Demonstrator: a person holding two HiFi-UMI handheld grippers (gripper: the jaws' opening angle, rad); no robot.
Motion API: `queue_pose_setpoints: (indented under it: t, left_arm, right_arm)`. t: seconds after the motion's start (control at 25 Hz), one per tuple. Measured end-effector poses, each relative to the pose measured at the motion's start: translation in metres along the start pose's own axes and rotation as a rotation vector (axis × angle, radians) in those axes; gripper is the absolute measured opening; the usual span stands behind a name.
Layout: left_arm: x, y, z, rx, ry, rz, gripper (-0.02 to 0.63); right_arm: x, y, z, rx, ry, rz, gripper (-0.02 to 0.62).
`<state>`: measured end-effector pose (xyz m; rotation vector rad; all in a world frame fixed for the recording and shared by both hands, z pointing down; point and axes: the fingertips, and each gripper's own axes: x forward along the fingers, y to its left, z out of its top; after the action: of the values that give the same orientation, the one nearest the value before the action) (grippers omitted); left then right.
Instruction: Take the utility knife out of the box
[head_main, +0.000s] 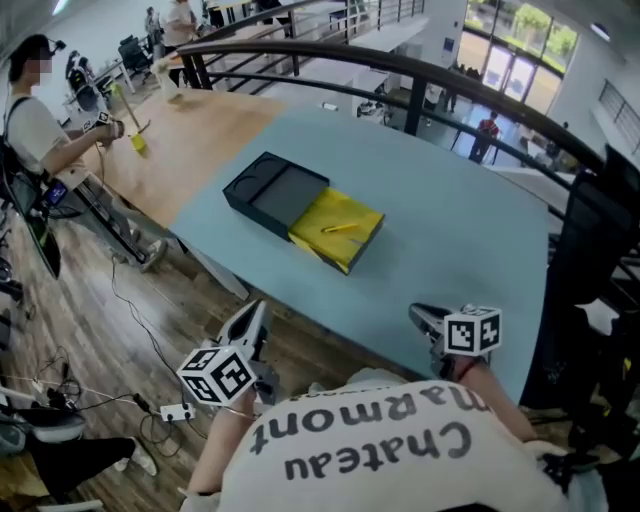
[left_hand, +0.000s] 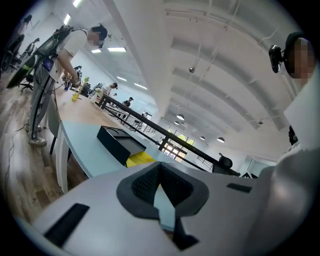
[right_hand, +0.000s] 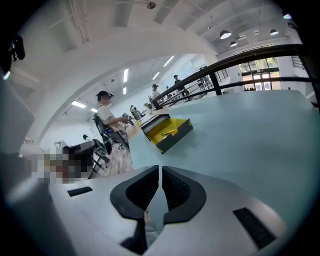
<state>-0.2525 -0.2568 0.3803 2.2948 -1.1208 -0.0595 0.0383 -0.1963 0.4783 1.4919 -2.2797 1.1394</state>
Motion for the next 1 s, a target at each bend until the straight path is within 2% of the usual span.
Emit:
queue_pose_setpoints:
  t: [0.16,0.36,0.48,0.64,0.8,1.0]
  left_arm:
    - [0.013,0.002,-0.019,-0.043,0.045,-0.027,0.002]
    - [0.031,0.009,-0.031,-0.076,0.081,-0.018,0.002]
    - [0.042,0.008,-0.034,-0.093,0.097,-0.007,0.002]
    - [0.057,0.010,-0.033,-0.071,0.137,0.015,0.002]
    - [0.075,0.011,-0.035,-0.090,0.163,0.028,0.002]
    - [0.104,0.014,-0.052,-0.094,0.225,0.035,0.002]
  right_arm:
    - [-0.003,-0.011,-0.010,0.019,0.043,-0.038,0.044]
    - [0.004,-0.024,-0.010,0.024,0.089,-0.053,0.044]
    - [0.014,-0.035,0.002,0.036,0.100,-0.057,0.044]
    - [0.035,-0.047,0.025,0.028,0.100,-0.056,0.044]
    - [0.058,-0.054,0.033,0.035,0.131,-0.030,0.044]
    - [0.086,-0.069,0.039,-0.007,0.161,-0.021,0.044]
